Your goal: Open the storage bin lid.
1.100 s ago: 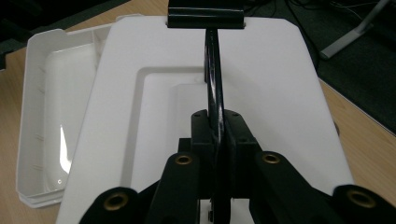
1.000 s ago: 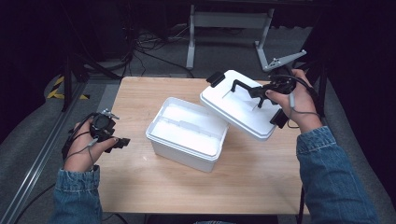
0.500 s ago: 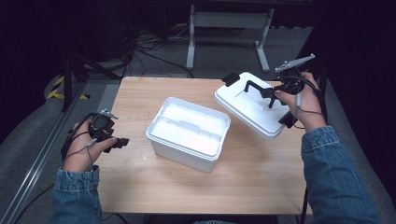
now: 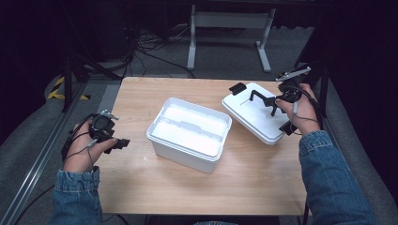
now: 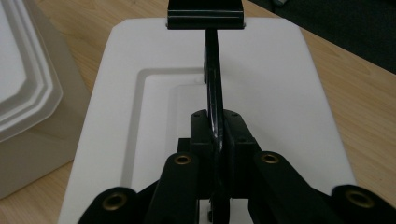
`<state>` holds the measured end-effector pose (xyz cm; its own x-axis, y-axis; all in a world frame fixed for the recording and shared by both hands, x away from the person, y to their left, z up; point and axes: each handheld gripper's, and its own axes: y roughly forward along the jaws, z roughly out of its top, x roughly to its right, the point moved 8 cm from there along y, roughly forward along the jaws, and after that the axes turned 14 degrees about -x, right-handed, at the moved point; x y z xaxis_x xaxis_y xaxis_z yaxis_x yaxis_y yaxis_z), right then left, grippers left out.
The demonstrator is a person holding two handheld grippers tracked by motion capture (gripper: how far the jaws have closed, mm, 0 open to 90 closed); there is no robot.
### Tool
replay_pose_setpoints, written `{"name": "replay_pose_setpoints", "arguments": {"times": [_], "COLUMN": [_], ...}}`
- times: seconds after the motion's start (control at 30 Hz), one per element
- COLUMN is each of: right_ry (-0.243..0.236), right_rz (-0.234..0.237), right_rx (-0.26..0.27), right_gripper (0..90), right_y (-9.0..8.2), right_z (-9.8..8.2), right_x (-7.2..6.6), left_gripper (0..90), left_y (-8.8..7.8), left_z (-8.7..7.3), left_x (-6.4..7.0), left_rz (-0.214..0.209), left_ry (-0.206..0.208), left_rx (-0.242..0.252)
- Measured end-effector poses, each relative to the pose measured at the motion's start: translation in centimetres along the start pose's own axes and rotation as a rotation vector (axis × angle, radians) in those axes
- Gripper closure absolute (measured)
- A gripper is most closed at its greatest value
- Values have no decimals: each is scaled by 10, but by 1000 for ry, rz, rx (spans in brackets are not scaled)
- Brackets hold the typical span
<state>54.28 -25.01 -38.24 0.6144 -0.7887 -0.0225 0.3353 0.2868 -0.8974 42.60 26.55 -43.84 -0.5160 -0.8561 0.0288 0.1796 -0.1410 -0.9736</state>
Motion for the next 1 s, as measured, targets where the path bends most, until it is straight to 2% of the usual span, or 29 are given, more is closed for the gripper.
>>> {"name": "replay_pose_setpoints", "arguments": {"times": [0.2, 0.6, 1.0], "right_ry": [13, 40, 60], "right_rz": [-6, 25, 42], "right_rx": [-14, -42, -72], "right_gripper": [849, 850, 849], "right_y": [15, 50, 68], "right_z": [-8, -27, -40], "right_x": [5, 4, 6], "left_gripper": [270, 271, 270], "left_y": [0, 1, 0], "left_z": [0, -1, -1], "left_x": [0, 0, 0], "left_rz": [-2, -2, -4], "left_ry": [3, 7, 5], "left_rx": [-1, -8, -7]}}
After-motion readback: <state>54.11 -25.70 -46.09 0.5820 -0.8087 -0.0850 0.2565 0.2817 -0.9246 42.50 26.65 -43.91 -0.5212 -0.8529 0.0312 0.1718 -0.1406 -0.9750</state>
